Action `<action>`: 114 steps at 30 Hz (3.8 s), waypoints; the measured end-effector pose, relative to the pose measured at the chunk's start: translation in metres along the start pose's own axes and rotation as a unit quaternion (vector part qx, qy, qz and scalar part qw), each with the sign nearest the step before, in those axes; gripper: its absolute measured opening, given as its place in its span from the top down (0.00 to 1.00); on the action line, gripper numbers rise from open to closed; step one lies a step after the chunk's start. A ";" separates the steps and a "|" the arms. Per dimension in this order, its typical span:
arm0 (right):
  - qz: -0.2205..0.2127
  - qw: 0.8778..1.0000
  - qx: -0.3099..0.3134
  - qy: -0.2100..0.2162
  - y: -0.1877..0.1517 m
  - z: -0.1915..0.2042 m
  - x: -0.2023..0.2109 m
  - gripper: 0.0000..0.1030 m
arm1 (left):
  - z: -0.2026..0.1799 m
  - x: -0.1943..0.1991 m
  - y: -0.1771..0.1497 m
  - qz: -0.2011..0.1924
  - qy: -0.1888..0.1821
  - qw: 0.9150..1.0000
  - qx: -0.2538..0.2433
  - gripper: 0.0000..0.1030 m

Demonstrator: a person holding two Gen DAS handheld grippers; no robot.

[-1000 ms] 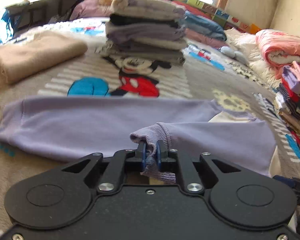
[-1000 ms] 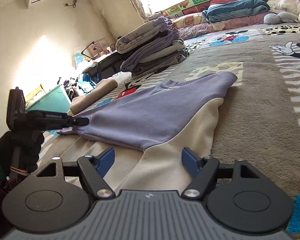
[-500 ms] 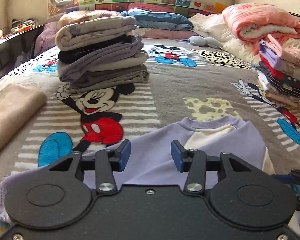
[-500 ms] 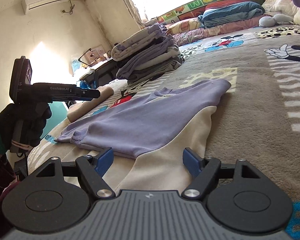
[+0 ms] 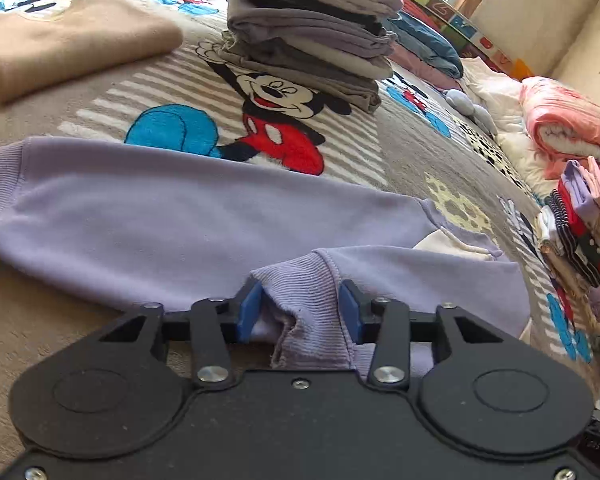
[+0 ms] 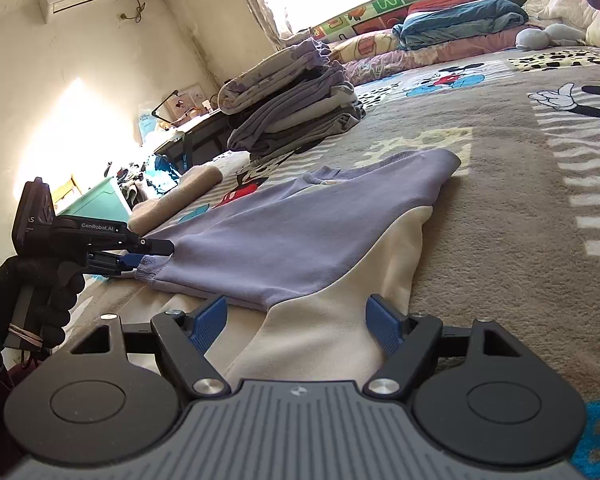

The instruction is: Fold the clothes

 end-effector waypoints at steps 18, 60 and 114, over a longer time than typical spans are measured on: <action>0.003 1.000 -0.019 -0.002 -0.002 -0.004 0.007 0.27 | -0.011 0.035 -0.039 -0.080 0.015 0.997 -0.006 0.95; 0.024 0.993 -0.098 -0.068 0.094 -0.087 -0.036 0.91 | 0.025 0.010 -0.030 -0.043 -0.089 0.995 0.002 0.94; 0.010 0.984 -0.171 -0.058 0.085 -0.074 -0.030 0.67 | 0.040 0.021 -0.025 -0.070 -0.131 0.988 0.043 0.83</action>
Point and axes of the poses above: each gripper's, at about its wrist camera, not at the fingertips, and x roughly against the way its jaws point, z to its left, y to its top, the point moved 4 cm from there along -x, roughly the way its jaws point, and after that the axes turned 15 degrees about z, right-handed, at the moved point
